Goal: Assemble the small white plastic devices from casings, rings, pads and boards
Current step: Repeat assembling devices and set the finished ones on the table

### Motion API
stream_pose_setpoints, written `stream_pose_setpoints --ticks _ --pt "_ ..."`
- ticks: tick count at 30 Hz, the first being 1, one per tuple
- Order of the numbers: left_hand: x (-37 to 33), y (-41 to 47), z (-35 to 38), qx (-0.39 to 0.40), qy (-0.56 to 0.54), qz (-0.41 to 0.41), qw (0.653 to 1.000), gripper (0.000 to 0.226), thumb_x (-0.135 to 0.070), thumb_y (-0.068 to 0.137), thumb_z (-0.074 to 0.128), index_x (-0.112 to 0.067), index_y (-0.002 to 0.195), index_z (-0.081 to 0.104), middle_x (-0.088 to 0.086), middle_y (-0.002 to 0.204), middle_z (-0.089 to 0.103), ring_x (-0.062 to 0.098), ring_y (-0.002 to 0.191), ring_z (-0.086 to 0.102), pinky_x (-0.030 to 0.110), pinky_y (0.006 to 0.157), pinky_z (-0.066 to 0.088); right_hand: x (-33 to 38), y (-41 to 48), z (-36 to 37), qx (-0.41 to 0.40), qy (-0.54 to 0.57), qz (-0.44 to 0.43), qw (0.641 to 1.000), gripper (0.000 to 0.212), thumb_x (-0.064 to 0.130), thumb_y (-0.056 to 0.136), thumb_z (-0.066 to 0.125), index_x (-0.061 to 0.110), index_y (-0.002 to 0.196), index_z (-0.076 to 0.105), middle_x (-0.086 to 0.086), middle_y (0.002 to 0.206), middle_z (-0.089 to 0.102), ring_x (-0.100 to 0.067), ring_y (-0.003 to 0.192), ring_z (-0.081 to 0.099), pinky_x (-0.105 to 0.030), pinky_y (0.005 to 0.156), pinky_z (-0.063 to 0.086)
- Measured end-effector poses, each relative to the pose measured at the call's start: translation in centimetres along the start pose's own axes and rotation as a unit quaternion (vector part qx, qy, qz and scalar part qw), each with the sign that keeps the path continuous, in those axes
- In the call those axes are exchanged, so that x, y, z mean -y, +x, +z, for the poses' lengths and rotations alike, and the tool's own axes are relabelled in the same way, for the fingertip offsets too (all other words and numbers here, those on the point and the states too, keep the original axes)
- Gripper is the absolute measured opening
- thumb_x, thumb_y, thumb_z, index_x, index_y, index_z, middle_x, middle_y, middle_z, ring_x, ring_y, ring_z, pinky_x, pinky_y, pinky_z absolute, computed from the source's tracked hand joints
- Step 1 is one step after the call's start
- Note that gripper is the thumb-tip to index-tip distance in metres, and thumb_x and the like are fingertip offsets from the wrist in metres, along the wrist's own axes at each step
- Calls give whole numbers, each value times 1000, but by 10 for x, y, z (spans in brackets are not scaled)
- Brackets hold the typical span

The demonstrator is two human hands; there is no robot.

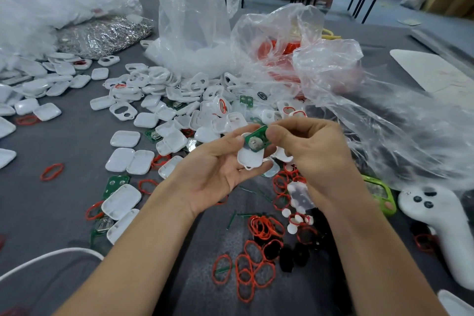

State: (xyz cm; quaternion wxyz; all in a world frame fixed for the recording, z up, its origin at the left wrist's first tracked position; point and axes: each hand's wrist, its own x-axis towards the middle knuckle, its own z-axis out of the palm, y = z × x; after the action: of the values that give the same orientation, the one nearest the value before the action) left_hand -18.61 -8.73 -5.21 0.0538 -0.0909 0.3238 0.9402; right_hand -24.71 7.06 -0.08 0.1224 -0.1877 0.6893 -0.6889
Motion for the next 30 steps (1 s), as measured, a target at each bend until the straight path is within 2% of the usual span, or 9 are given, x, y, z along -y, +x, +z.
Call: stream_pose_setpoints --ticks 2,4,6,8,13,16,20,25,30 --pt "1 3 0 1 1 -2 1000 29 -8 94 54 -5 111 77 15 122 73 30 109 73 47 90 62 -6 -1 -1 -4 -54 -14 998 25 -1 90 73 17 74 75 10 58 71 1 50 63 -11 51 47" --pt "1 5 0 3 10 0 1000 29 -9 92 55 -10 101 82 9 112 76 24 99 75 46 87 62 -11 -1 -3 -3 -121 -38 992 28 3 93 72 24 76 76 9 71 77 -4 66 72 -16 63 54" --pt "1 5 -1 9 13 0 1000 29 -9 92 55 -11 101 83 6 107 77 21 96 76 44 83 63 -13 -2 -6 7 -159 -69 985 29 5 93 71 29 78 76 11 76 77 -5 73 73 -16 68 54" --pt "1 5 -1 13 15 -5 1000 29 -9 91 56 -11 104 82 6 108 77 21 97 76 43 80 63 -13 -3 -9 11 -193 -95 977 28 9 94 71 32 79 75 16 75 75 -2 70 70 -14 63 51" --pt "3 6 0 4 41 -19 999 34 -7 87 60 -5 116 76 13 118 74 26 100 75 48 83 63 -14 -4 -10 18 -259 -109 960 16 14 95 71 25 86 78 9 85 77 -9 78 71 -36 73 59" --pt "3 7 -1 -4 53 -22 998 41 -7 86 62 -2 125 71 19 129 69 30 106 72 52 90 60 -13 -5 -9 23 -287 -118 950 17 13 93 72 26 84 78 10 84 76 -6 80 69 -29 73 55" --pt "3 7 -1 -6 71 -25 997 37 -9 86 63 -3 121 73 19 128 70 30 107 73 50 88 62 -14 -5 -9 0 -326 -139 935 14 14 90 76 27 84 80 15 81 75 0 81 67 -13 70 50" --pt "3 8 0 -12 73 -27 997 39 -12 86 63 -3 124 72 21 134 66 30 109 71 50 93 60 -20 -8 -3 -53 -348 -174 920 9 19 87 79 27 87 82 16 77 72 1 79 64 -6 66 44" --pt "2 6 4 -13 80 -33 996 43 -12 83 61 -3 124 71 23 140 60 32 116 64 50 92 60 -24 -9 3 -75 -346 -192 916 10 18 87 77 26 90 82 9 83 74 -7 80 62 -18 72 46"
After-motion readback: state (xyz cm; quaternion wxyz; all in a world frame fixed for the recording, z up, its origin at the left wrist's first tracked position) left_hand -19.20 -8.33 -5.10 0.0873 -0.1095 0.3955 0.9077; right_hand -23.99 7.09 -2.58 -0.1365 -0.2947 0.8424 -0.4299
